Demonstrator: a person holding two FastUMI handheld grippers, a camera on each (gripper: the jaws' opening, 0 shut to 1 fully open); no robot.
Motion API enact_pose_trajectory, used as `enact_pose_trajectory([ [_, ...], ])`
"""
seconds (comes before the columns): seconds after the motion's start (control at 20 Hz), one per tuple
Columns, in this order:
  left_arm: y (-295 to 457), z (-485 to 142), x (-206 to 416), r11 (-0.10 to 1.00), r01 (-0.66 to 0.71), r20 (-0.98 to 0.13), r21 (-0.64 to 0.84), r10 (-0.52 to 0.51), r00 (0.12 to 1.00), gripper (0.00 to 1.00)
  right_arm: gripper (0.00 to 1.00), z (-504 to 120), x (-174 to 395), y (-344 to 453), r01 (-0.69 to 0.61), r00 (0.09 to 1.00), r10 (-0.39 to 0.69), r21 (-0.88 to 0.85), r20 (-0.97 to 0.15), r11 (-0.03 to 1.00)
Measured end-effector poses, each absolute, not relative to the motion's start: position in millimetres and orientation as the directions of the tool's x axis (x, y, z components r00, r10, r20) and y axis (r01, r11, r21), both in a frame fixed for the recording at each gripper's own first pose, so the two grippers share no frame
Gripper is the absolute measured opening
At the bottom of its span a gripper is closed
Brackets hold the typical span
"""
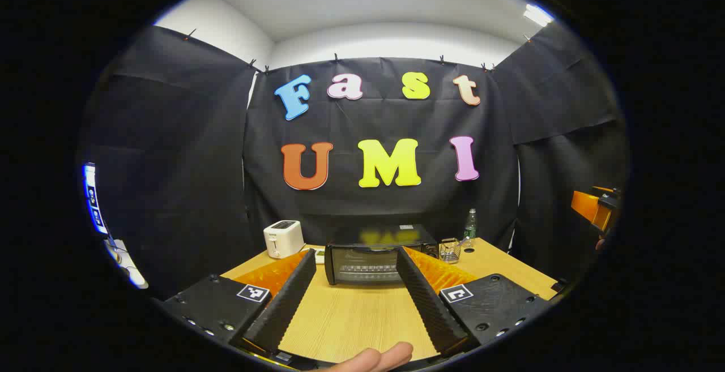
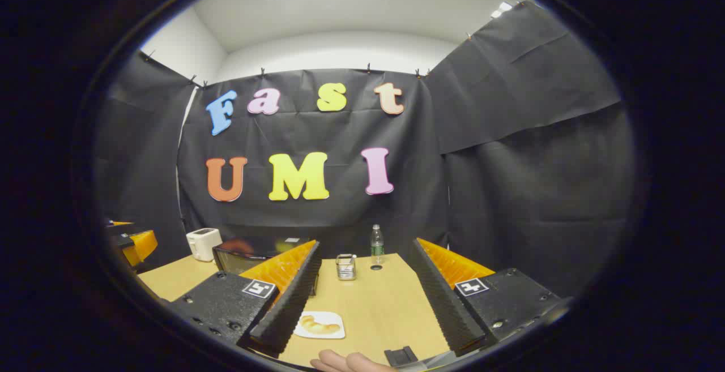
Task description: Open the electric oven with the left hand, put the food in, and close the electric oven.
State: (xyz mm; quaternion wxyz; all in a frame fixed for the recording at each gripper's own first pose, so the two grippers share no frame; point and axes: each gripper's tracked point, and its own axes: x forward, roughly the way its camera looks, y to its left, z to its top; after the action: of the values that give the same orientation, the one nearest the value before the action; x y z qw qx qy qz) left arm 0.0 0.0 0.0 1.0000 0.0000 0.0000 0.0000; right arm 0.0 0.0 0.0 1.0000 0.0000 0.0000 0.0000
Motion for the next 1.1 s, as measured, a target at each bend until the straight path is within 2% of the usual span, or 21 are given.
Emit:
enact_pose_trajectory([
  [0.55,-8.7,12.1,11.6,0.999,0.032,0.022,-0.003,-0.032,0.999,0.94,0.96,5.0,-11.2,2.6,-0.039,0.999,0.039,0.013,0.035,0.999],
  [0.85,-14.0,1.8,56.2,0.998,0.047,-0.023,-0.036,-0.048,0.999,0.94,0.96,-7.9,-7.3,-15.3,-0.02,1.0,0.019,0.048,0.02,0.999],
  [1.1,-33.9,-14.9,106.9,0.992,0.113,-0.056,-0.058,-0.116,0.992,0.93,0.96,-24.4,-3.0,-29.9,-0.016,1.0,0.014,0.092,0.016,0.996],
])
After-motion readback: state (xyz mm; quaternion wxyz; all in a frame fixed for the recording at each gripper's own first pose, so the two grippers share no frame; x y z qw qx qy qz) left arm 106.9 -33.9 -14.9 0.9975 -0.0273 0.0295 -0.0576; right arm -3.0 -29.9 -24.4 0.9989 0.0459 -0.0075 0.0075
